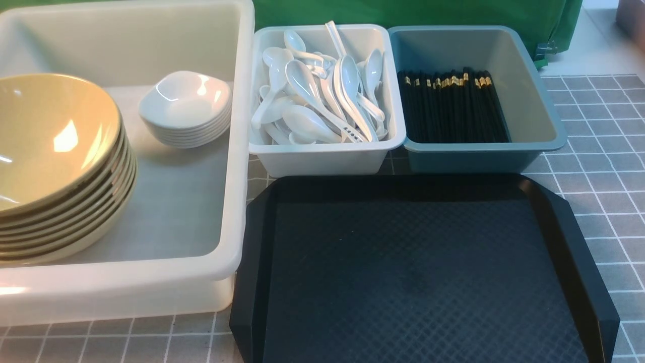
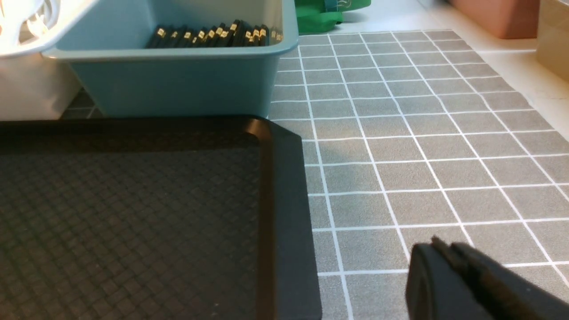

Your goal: On grey table put chopsticks spoon bowls plates into blue grey white boxes.

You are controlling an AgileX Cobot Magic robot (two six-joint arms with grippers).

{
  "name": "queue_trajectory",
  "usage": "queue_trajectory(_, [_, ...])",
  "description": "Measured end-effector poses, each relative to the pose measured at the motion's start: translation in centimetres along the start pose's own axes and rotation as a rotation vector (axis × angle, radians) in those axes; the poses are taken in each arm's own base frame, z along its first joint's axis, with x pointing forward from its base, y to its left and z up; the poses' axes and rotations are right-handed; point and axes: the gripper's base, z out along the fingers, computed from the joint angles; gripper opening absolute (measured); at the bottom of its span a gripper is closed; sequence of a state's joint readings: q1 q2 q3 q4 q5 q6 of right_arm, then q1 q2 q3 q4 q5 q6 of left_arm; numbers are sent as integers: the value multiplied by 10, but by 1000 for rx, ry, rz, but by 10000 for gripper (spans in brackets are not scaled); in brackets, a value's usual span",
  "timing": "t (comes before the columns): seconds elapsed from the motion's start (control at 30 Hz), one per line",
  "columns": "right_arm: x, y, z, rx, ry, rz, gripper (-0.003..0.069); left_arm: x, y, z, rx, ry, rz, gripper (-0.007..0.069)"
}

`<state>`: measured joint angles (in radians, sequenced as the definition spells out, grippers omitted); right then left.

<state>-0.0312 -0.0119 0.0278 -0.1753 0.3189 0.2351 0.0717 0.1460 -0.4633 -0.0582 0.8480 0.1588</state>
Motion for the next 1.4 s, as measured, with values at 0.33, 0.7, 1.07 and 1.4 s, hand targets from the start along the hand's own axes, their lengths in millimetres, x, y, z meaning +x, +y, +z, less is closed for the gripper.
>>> queue_trajectory(0.33, [0, 0, 0, 0, 1, 0, 78, 0, 1, 7, -27, -146, 2, -8])
queue_trajectory(0.7, [0, 0, 0, 0, 1, 0, 78, 49, 0, 49, -84, -523, -64, -8])
queue_trajectory(1.07, [0, 0, 0, 0, 1, 1, 90, 76, -7, 64, 14, -301, -72, -8])
queue_trajectory(1.4, [0, 0, 0, 0, 1, 1, 97, 85, -4, 66, -43, -206, -101, -8])
